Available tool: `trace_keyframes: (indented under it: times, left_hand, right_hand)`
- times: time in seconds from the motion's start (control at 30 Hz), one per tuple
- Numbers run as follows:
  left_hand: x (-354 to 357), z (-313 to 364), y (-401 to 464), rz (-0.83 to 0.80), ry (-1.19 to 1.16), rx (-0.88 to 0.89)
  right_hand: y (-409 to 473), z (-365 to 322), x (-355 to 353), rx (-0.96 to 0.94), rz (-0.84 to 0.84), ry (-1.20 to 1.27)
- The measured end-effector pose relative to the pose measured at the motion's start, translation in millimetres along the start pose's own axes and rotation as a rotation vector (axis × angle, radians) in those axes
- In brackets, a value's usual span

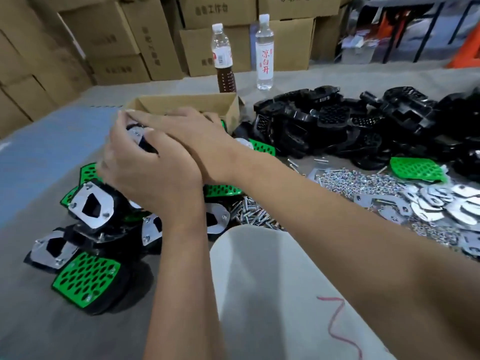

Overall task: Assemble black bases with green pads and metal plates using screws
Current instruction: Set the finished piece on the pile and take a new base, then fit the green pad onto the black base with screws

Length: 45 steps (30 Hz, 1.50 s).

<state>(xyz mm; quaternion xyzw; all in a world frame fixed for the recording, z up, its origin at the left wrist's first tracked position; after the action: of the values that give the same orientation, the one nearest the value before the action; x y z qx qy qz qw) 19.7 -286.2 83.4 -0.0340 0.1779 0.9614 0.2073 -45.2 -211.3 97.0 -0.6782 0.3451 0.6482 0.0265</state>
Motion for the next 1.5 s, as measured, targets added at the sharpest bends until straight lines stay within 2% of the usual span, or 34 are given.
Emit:
trace_keyframes:
  times: [0.07, 0.17, 0.27, 0.33, 0.4, 0.5, 0.57, 0.67, 0.77, 0.9, 1.03, 1.1, 1.17, 1.2, 1.27, 1.33, 1.4, 1.43, 1.5]
  left_hand:
    - [7.7, -3.3, -8.2, -0.047, 0.042, -0.008]
    - [14.4, -7.7, -18.3, -0.099, 0.055, -0.003]
    - [14.4, -0.9, -29.2, -0.010, 0.035, 0.079]
    - [20.1, 7.4, -44.8, 0.045, -0.058, 0.203]
    - [35.4, 14.2, -67.5, -0.034, -0.166, 0.278]
    - [64.6, 16.5, -89.5, -0.221, -0.251, 0.150]
    - [83.4, 12.2, -92.4, -0.258, -0.237, 0.028]
    - [105.3, 6.0, -85.8, -0.291, -0.240, -0.123]
    - [122.0, 4.3, -78.8, -0.304, -0.224, -0.148]
    - [135.9, 6.1, -77.0, -0.312, -0.245, -0.179]
    - [139.6, 6.2, -80.1, -0.302, -0.222, -0.158]
    - [140.9, 6.1, -84.0, -0.313, -0.240, -0.156]
    - [139.5, 6.6, -90.2, -0.335, -0.244, -0.126]
    - [137.6, 8.3, -93.3, -0.352, -0.234, -0.074]
    - [135.3, 12.5, -101.3, -0.418, -0.170, 0.111]
    - [140.1, 17.6, -112.4, -0.561, -0.022, 0.366]
    - [147.2, 22.6, -134.6, -0.804, 0.079, 0.591]
    - [148.7, 25.1, -148.3, -0.921, 0.080, 0.646]
    - [150.3, 27.1, -173.3, -1.039, 0.039, 0.670]
  right_hand:
    - [-27.7, 13.0, 0.5, 0.031, 0.105, 0.119]
    - [-75.4, 41.6, -3.0, 0.214, 0.289, 0.237]
    - [-112.0, 75.5, -6.7, 0.436, 0.345, 0.180]
    - [-123.3, 96.9, -8.2, 0.576, 0.285, 0.053]
    - [-120.4, 111.8, -9.0, 0.647, 0.216, -0.063]
    - [-83.9, 119.2, -12.4, 0.604, 0.141, -0.153]
    - [-54.3, 124.9, -9.6, 0.574, 0.050, -0.229]
    - [-42.8, 149.5, 4.5, 0.683, -0.157, -0.239]
    - [-52.2, 181.1, 10.0, 0.755, -0.328, -0.230]
    - [-49.8, 203.4, 1.2, 0.785, -0.388, -0.275]
    - [-63.6, 196.9, -5.6, 0.579, -0.268, -0.314]
    - [-76.9, 192.0, -12.9, 0.498, -0.142, -0.368]
    - [-87.8, 185.8, -26.0, 0.485, 0.104, -0.325]
    - [-93.9, 181.2, -33.9, 0.523, 0.272, -0.226]
    - [-112.8, 173.8, -50.3, 0.651, 0.635, 0.049]
    - [-139.5, 164.4, -63.5, 0.793, 0.866, 0.324]
    - [-171.3, 153.9, -69.3, 0.914, 0.903, 0.502]
    - [-188.6, 148.9, -69.2, 0.954, 0.870, 0.566]
    - [-227.3, 138.7, -69.3, 0.964, 0.841, 0.680]
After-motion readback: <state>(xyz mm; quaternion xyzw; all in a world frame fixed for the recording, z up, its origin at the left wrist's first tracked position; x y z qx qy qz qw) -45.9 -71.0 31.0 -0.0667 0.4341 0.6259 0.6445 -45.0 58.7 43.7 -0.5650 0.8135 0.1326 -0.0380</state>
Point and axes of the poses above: each hand's wrist, its own y-axis towards the middle knuckle, its own x-axis out of the palm, z = x × y, the point moved 3 cm from there along y, towards the middle knuckle, and after that the axes turned 8 degrees about -x, right-handed, at the moved point
